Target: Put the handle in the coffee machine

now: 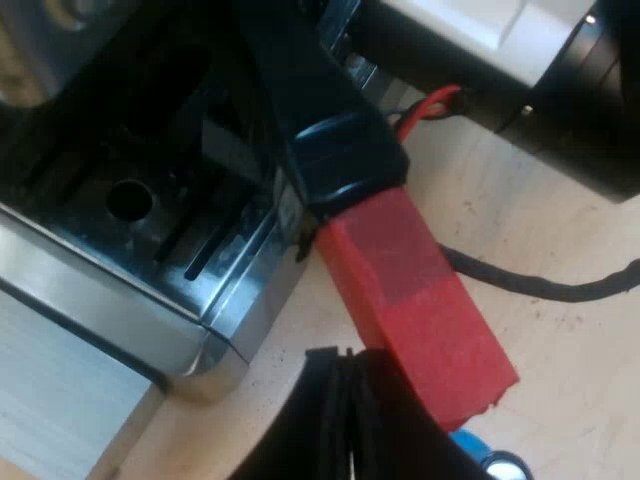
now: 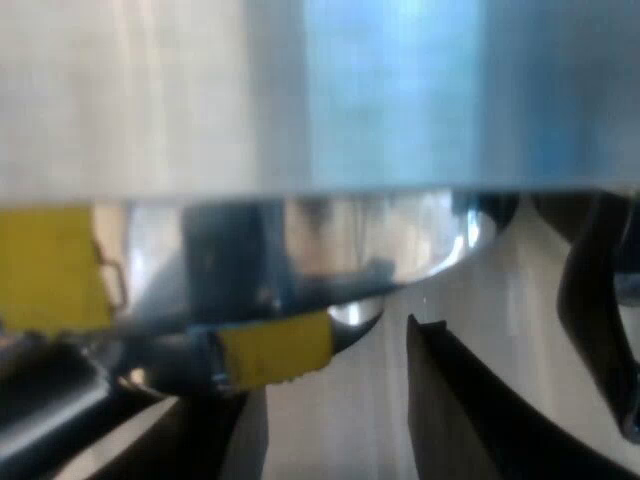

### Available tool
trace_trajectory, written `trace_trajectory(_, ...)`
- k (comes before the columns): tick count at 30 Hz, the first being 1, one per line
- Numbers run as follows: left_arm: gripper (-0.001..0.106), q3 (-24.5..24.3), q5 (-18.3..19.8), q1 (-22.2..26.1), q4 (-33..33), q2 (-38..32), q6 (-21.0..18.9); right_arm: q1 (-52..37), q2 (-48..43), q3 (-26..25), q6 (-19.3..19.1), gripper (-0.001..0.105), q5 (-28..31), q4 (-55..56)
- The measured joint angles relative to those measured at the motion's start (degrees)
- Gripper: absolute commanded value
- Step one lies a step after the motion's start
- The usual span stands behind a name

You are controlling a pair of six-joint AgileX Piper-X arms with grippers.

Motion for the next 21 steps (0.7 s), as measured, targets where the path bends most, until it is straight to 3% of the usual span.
trace_trajectory(10, 0.0, 1.51, 3.82, 0.0, -0.08, -1.41, -1.4, 0.35, 0.0, 0.0, -0.72, 0.039, 1.68, 0.12)
trace_trajectory(21, 0.0, 3.39, 4.01, 0.0, -0.08, -1.6, -1.58, 2.03, -0.79, 0.0, 0.25, 0.039, 5.61, 4.83)
